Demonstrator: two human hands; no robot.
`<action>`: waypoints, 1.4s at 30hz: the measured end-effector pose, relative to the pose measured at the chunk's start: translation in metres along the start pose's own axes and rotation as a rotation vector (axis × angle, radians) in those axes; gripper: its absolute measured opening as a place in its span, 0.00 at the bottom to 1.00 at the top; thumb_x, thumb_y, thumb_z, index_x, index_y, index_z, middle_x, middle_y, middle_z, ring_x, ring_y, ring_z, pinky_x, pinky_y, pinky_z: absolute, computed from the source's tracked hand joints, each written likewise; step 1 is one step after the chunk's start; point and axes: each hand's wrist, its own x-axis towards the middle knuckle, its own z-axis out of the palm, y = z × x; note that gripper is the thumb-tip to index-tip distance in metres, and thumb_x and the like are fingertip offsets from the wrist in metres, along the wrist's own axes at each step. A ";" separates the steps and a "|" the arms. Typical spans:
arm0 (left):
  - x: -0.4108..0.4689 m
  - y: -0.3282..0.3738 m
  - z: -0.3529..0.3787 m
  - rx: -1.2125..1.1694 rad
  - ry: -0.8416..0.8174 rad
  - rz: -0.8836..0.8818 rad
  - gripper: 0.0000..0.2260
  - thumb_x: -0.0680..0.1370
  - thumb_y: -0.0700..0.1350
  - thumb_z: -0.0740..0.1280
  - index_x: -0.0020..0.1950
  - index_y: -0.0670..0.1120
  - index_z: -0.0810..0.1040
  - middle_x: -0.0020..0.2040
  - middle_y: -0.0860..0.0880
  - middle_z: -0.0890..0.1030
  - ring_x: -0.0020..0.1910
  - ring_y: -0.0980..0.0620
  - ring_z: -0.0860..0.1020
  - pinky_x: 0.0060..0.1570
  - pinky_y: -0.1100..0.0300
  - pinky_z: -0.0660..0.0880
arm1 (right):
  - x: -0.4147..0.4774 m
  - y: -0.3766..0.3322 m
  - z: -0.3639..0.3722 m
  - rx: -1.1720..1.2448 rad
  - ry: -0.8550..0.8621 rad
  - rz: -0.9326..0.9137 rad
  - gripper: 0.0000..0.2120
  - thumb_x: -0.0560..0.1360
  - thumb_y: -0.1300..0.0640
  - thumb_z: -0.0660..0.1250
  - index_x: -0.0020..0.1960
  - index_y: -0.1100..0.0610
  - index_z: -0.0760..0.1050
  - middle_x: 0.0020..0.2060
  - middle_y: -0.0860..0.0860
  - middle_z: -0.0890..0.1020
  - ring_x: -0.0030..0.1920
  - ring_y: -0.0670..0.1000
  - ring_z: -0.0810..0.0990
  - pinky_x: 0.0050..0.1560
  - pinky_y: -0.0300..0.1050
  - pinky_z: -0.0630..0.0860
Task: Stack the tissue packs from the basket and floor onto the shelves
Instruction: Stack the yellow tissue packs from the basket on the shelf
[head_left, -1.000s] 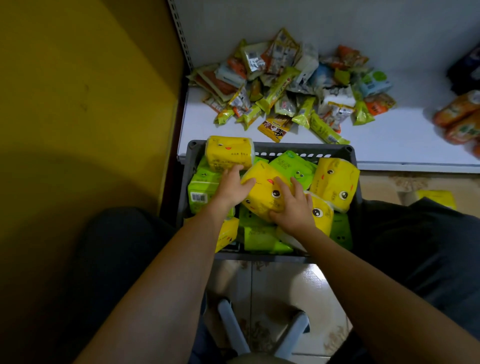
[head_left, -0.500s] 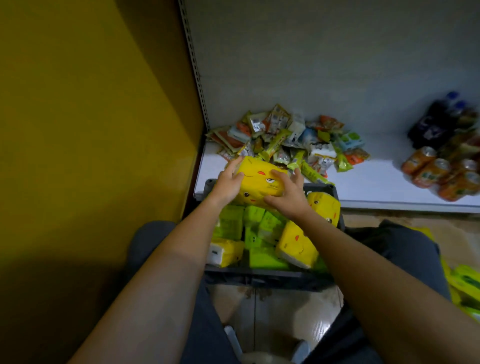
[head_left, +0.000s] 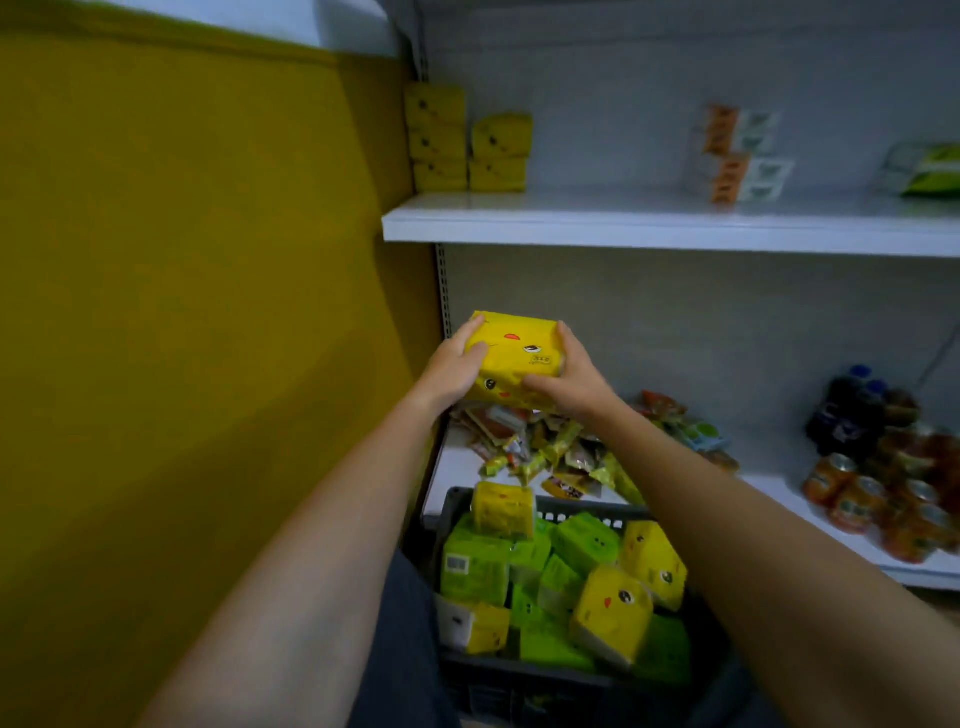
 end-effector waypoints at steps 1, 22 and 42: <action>0.001 0.009 -0.005 0.003 0.014 0.017 0.20 0.83 0.43 0.54 0.75 0.48 0.58 0.75 0.47 0.59 0.73 0.48 0.61 0.71 0.55 0.61 | 0.002 -0.009 -0.004 -0.012 0.003 -0.031 0.43 0.71 0.61 0.71 0.76 0.59 0.46 0.75 0.57 0.53 0.75 0.54 0.54 0.73 0.48 0.56; 0.236 0.130 -0.081 -0.101 0.257 0.193 0.21 0.81 0.41 0.55 0.75 0.48 0.60 0.72 0.44 0.64 0.69 0.44 0.66 0.68 0.52 0.65 | 0.250 -0.112 -0.083 -0.220 0.199 -0.375 0.32 0.72 0.60 0.70 0.73 0.56 0.61 0.69 0.57 0.64 0.67 0.53 0.66 0.56 0.30 0.61; 0.425 0.120 -0.082 0.097 0.507 0.414 0.24 0.78 0.38 0.63 0.72 0.41 0.62 0.68 0.41 0.69 0.64 0.46 0.71 0.59 0.63 0.66 | 0.450 -0.104 -0.087 -0.068 0.332 -0.327 0.31 0.73 0.62 0.66 0.73 0.56 0.59 0.65 0.60 0.66 0.59 0.57 0.72 0.52 0.38 0.68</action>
